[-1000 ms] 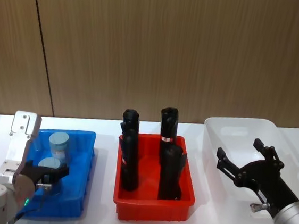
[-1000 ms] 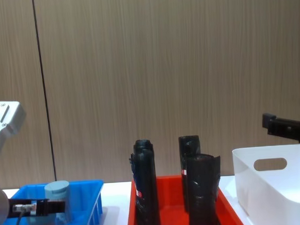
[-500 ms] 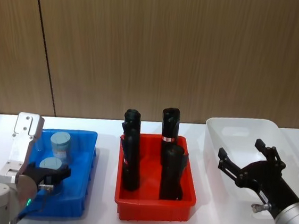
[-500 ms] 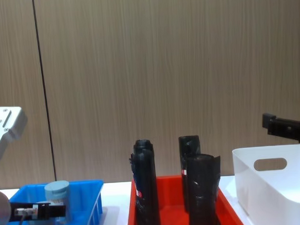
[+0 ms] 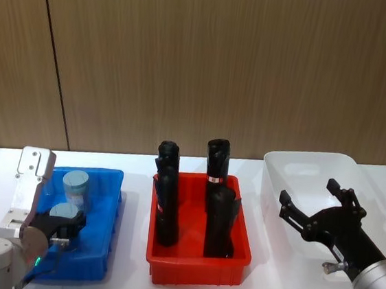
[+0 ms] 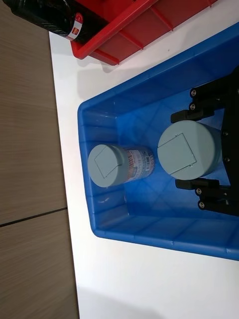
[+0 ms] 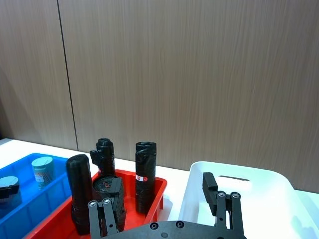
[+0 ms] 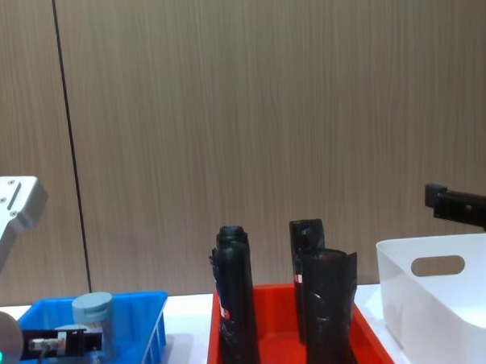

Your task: Pick the cotton swabs from the blue box and place them into the white box.

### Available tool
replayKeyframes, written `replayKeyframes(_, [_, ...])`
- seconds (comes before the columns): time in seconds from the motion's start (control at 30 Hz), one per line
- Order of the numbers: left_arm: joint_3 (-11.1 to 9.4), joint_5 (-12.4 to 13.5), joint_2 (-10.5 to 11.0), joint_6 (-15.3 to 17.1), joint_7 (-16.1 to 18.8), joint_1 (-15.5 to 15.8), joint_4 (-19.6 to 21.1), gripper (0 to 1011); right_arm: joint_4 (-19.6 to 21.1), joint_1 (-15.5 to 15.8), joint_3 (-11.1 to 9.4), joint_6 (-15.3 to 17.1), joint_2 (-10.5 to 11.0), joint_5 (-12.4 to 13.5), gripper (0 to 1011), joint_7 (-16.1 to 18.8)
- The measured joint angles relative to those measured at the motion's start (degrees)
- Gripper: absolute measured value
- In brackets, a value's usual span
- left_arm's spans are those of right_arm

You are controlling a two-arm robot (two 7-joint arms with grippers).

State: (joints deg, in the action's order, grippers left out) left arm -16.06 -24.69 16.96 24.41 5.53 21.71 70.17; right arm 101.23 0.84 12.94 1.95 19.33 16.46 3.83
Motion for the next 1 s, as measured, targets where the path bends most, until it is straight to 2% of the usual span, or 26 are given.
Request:
replayKeyframes(0.3, [-0.03, 0.57, -0.15, -1.45, -0.01, -0.20, 0.27, 669, 0.00, 0.00, 0.00, 0.00, 0.00, 0.00, 1002, 0.00])
replayKeyframes(0.57, [-0.15, 1.85, 0.03, -3.98, -0.83, -1.06, 2.83, 669, 0.00, 0.00, 0.00, 0.00, 0.00, 0.00, 1002, 0.00])
replayKeyframes(0.83, [-0.25, 3.38, 0.72, -6.94, -3.29, -2.23, 6.33, 669, 0.00, 0.00, 0.00, 0.00, 0.00, 0.00, 1002, 0.00])
replayKeyframes(1.0, [-0.25, 4.24, 1.66, -9.04, -6.18, -3.46, 9.60, 669, 0.00, 0.00, 0.00, 0.00, 0.00, 0.00, 1002, 0.00])
